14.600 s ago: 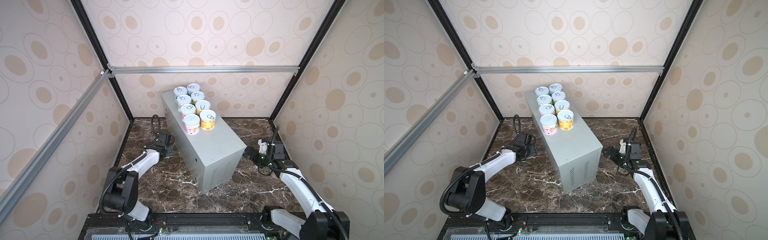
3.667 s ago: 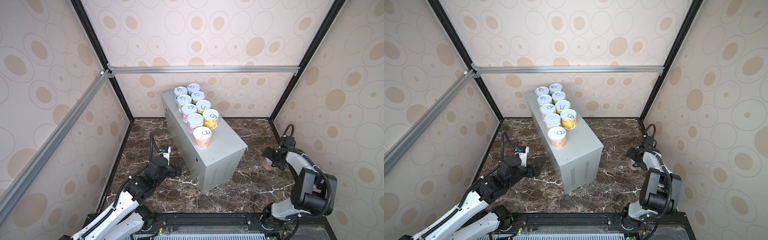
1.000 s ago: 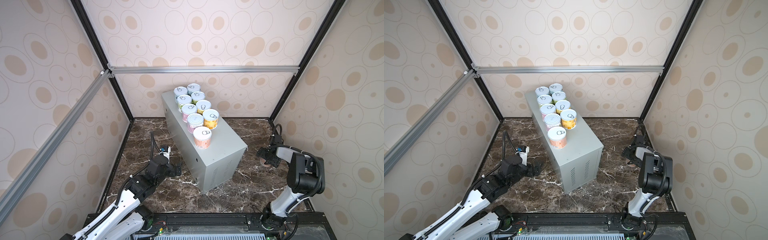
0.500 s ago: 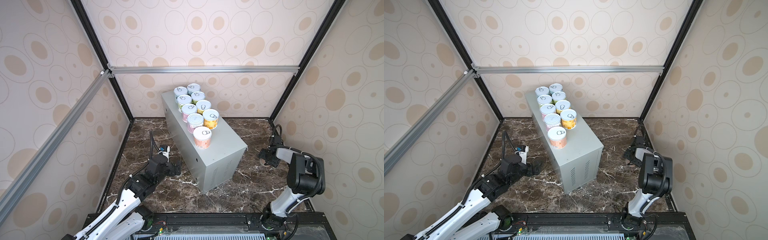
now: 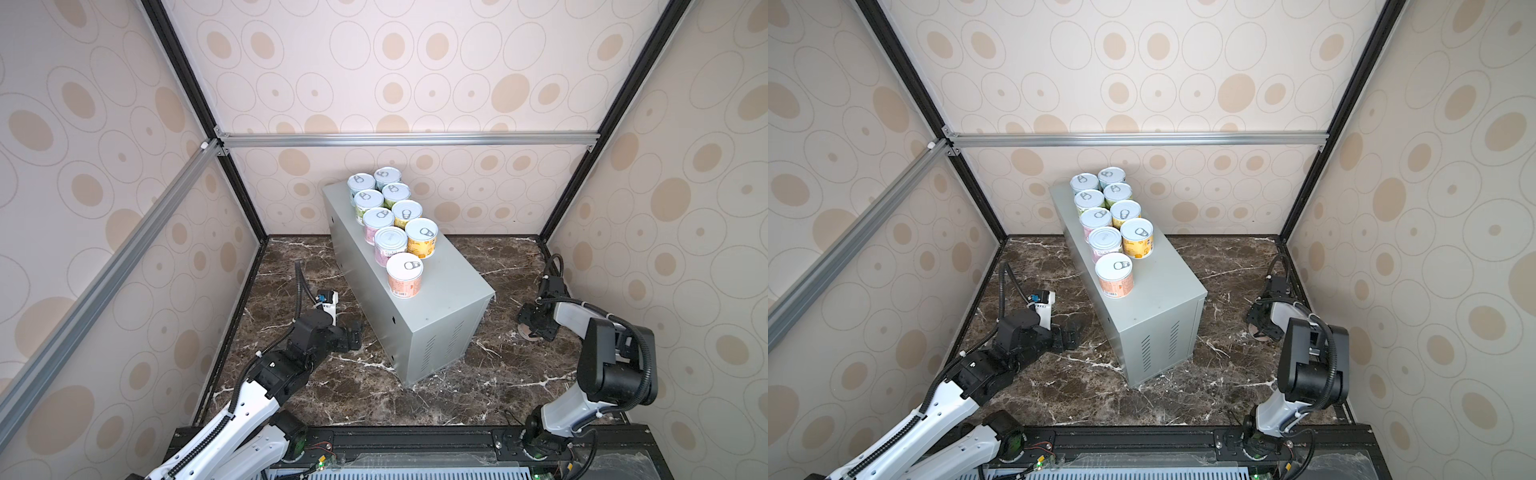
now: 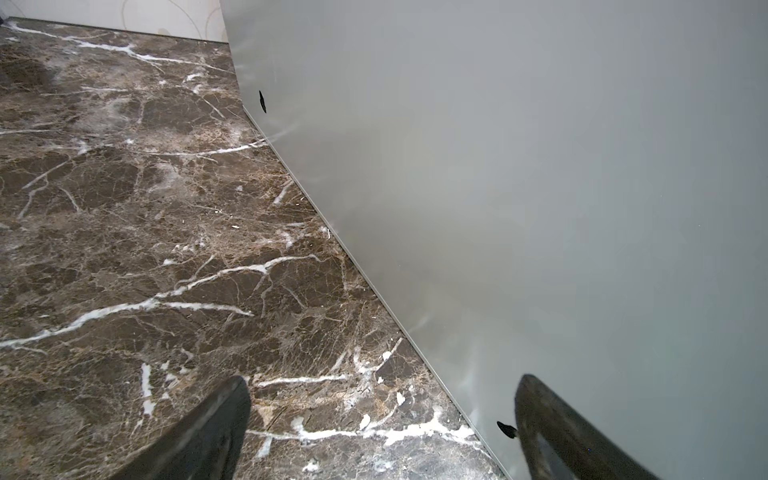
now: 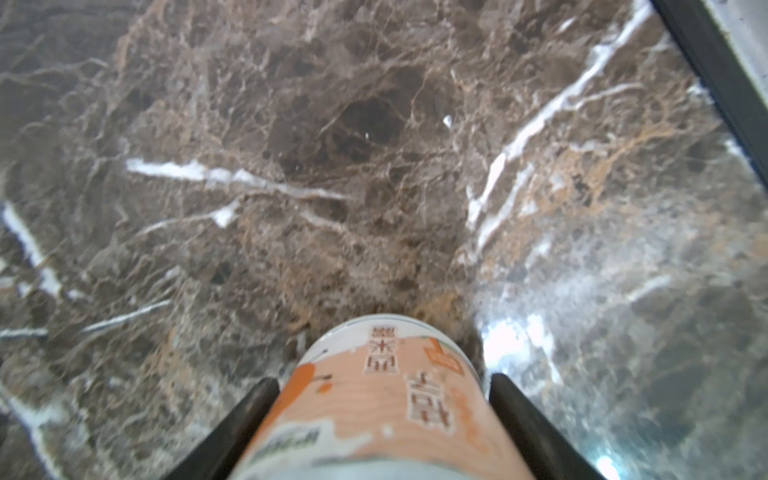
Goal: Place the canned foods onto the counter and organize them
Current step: 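Lift the orange-labelled can off the floor with the right gripper, then carry the can toward the box top with the right gripper while the left rises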
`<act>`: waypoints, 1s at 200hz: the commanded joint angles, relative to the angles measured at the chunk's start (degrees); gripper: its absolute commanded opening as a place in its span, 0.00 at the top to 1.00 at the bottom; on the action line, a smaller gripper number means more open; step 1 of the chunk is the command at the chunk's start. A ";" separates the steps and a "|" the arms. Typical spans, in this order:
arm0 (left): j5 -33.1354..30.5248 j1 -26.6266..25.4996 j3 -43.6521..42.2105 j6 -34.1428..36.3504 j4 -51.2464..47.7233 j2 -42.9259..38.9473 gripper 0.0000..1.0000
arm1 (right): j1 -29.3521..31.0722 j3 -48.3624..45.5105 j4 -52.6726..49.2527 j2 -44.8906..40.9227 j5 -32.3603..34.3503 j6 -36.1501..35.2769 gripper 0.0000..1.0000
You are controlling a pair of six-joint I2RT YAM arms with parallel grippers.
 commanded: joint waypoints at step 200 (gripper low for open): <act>-4.85 0.46 9.62 1.64 -6.90 -3.22 0.01 | 1.04 14.79 -25.74 -31.59 -13.95 -2.12 0.41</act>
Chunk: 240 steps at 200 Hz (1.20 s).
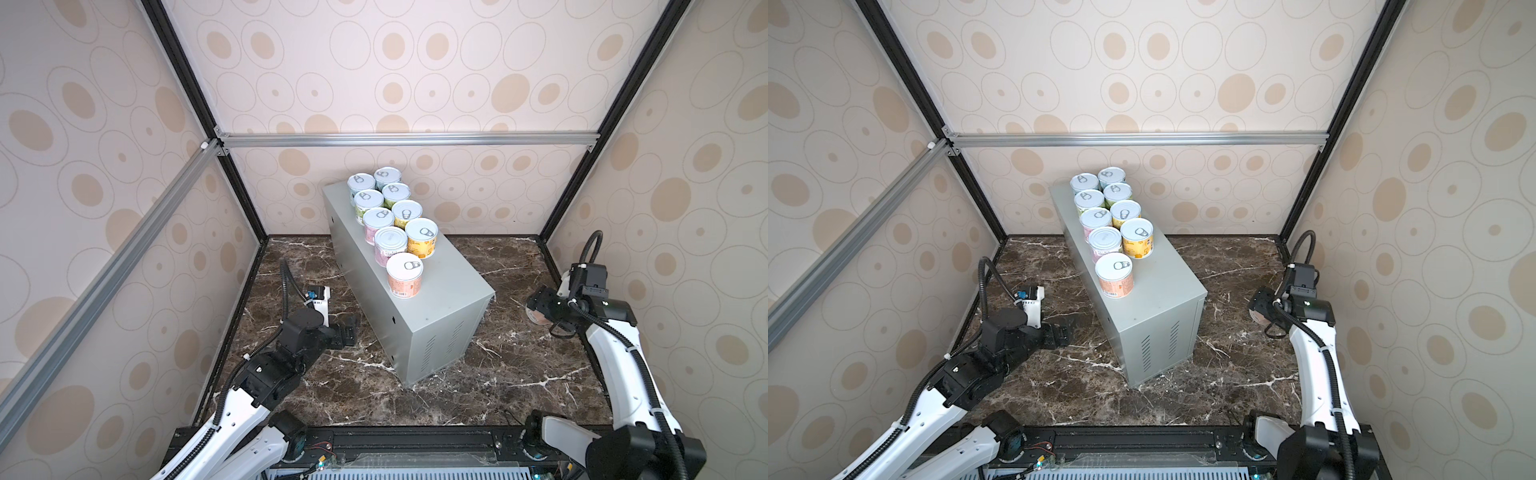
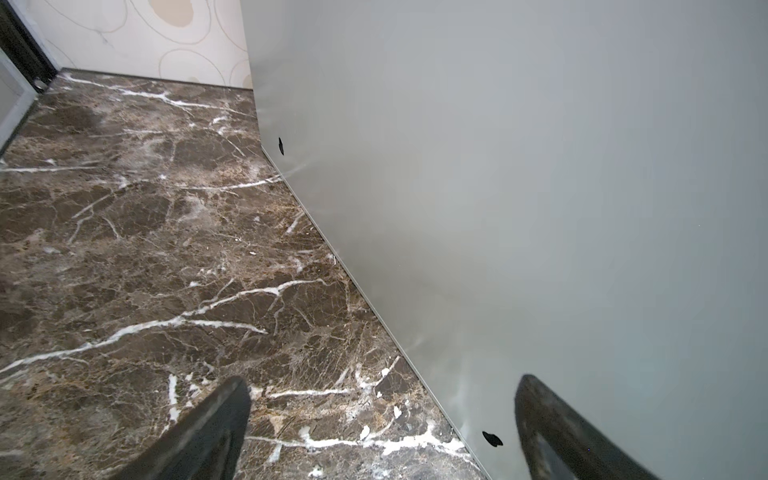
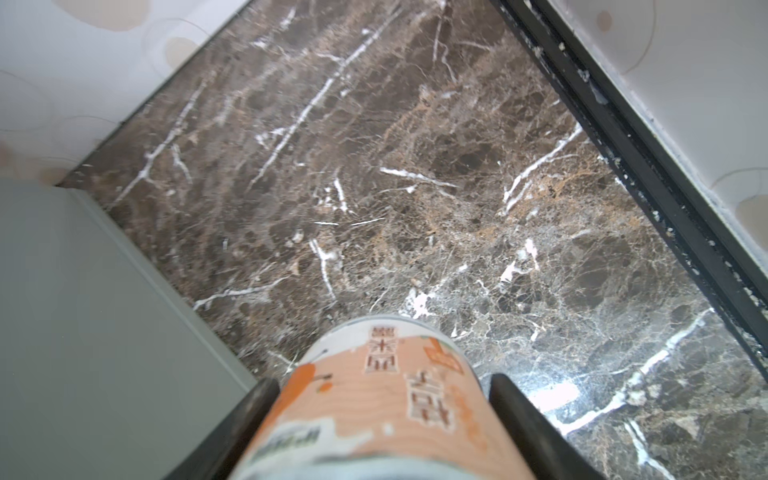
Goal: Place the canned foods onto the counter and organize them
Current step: 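Carry the can toward the box top with the right gripper while the left rises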
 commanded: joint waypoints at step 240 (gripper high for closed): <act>-4.46 0.46 32.72 4.04 -10.70 16.34 0.01 | 4.16 22.74 -12.25 -12.67 -20.27 -1.91 0.43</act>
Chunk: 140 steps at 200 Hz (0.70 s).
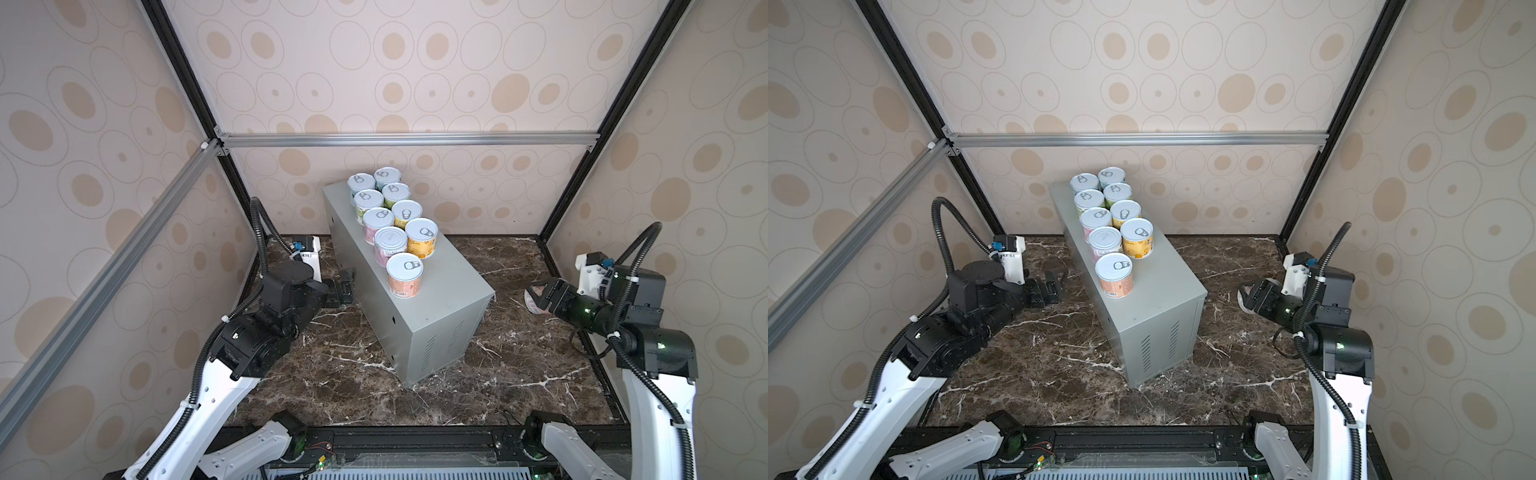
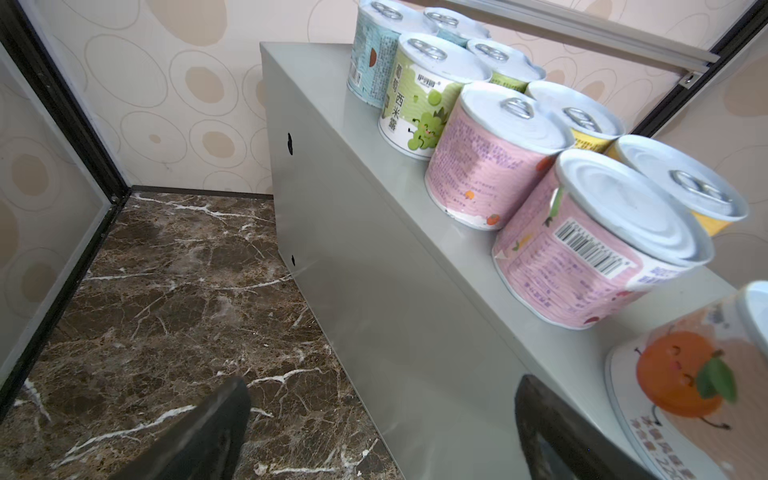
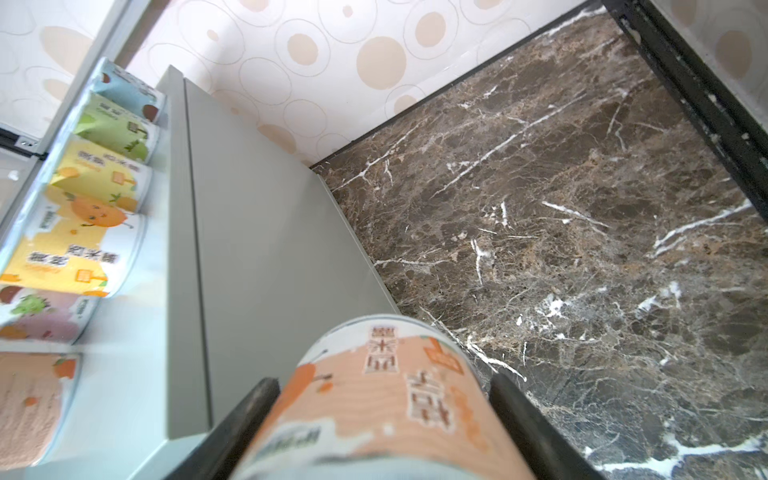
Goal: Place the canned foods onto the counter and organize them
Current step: 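Carry the can toward the box top with the right gripper while the left rises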
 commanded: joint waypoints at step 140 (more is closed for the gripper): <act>-2.23 0.40 0.95 6.99 0.69 -1.12 0.01 | 6.54 37.63 -11.30 14.10 -8.88 -0.31 0.46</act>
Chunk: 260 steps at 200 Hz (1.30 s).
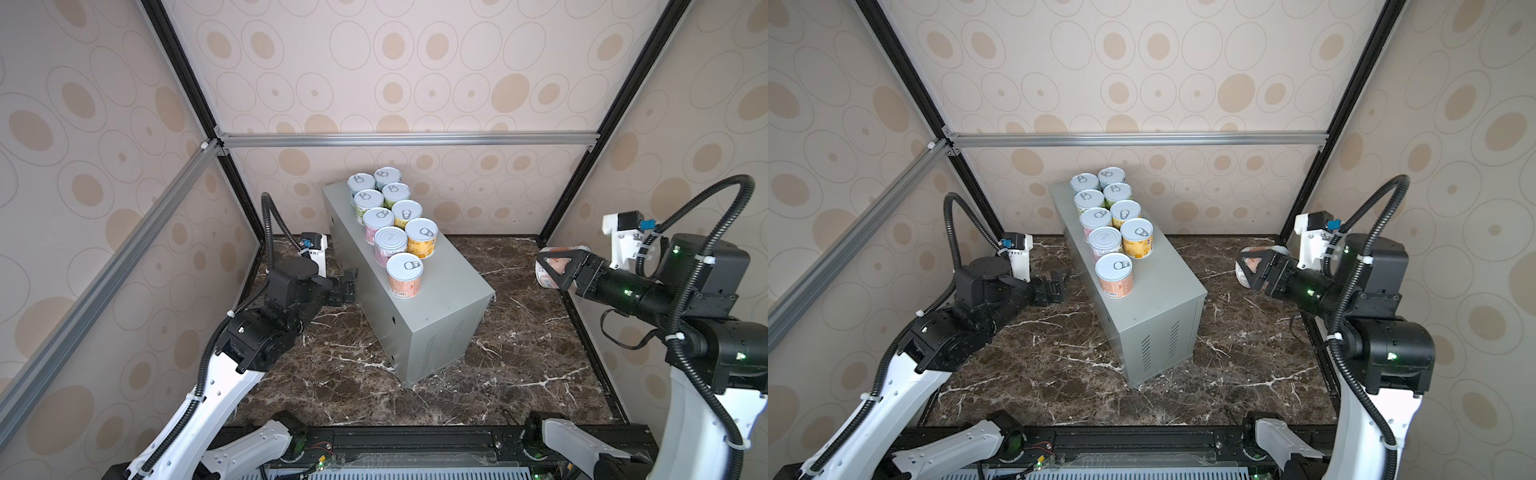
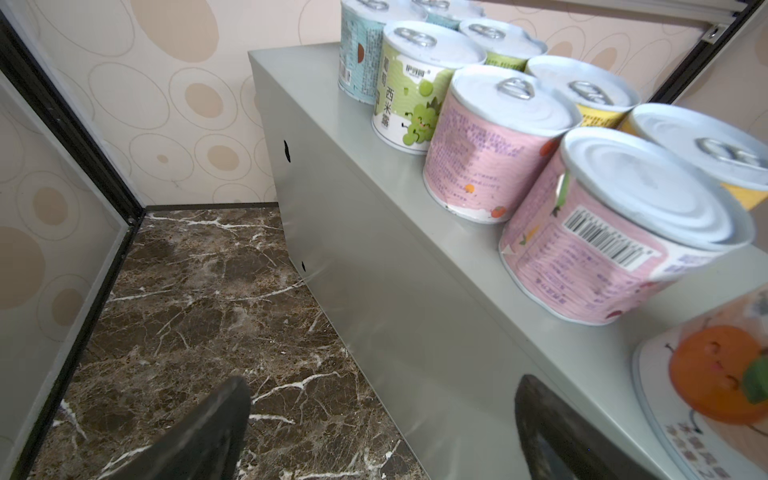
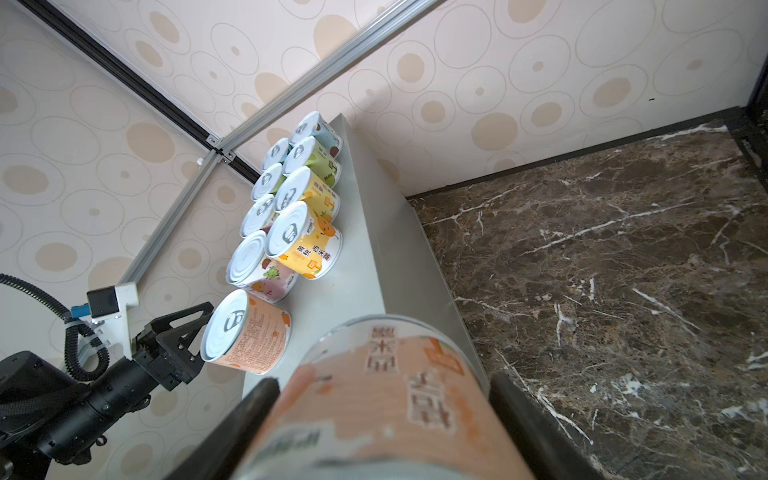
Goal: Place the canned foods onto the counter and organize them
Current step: 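Carry the can toward the box top with the right gripper while the left rises, then lower the orange-labelled can onto the box top beside the front can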
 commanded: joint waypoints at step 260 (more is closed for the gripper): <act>-0.73 0.40 -10.08 -0.36 0.28 -9.65 0.01 | 47.60 37.15 -19.32 34.86 35.85 -9.01 0.50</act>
